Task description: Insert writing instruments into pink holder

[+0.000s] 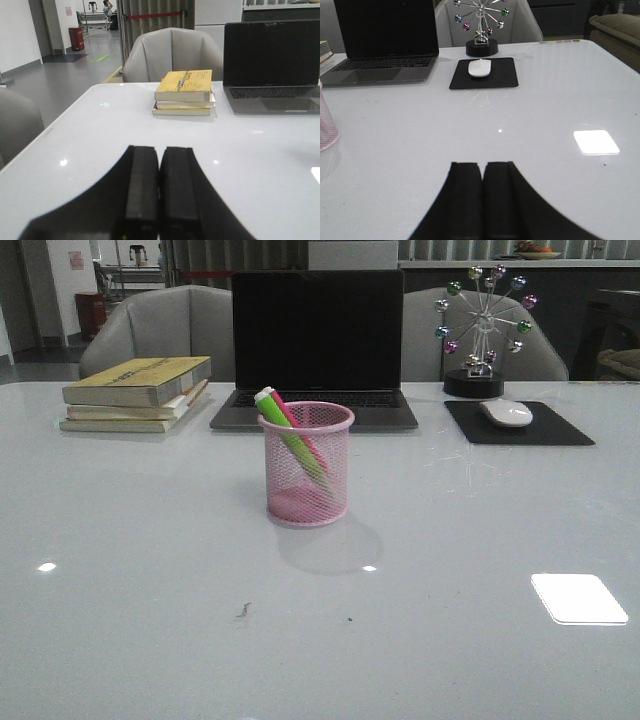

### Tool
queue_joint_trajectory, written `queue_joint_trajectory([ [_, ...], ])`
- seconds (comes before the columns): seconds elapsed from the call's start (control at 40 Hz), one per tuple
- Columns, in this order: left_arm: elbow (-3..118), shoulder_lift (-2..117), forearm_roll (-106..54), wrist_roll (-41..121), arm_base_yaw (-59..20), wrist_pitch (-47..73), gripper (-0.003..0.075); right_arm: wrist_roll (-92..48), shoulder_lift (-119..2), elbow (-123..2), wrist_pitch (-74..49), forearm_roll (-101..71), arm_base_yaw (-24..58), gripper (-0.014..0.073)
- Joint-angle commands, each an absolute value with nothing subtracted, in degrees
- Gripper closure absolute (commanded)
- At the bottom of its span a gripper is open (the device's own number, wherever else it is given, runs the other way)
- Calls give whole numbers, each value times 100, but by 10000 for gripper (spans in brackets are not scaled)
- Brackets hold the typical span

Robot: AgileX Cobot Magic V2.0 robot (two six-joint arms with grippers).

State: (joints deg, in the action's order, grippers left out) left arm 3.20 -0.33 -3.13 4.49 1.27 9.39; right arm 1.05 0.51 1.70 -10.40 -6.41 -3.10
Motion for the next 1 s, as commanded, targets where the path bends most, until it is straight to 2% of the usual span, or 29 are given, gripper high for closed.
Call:
queue_joint_trajectory([
  [0.0,193,-165,-284,325,137,100,621,94,129,181,-563,-585,-315,573],
  [0.07,-41,-165,-284,325,137,-209,621,94,129,181,-563,-585,-315,573],
  [0.97,-48,-165,-284,325,137,-102,621,94,129,181,-563,-585,-315,573],
])
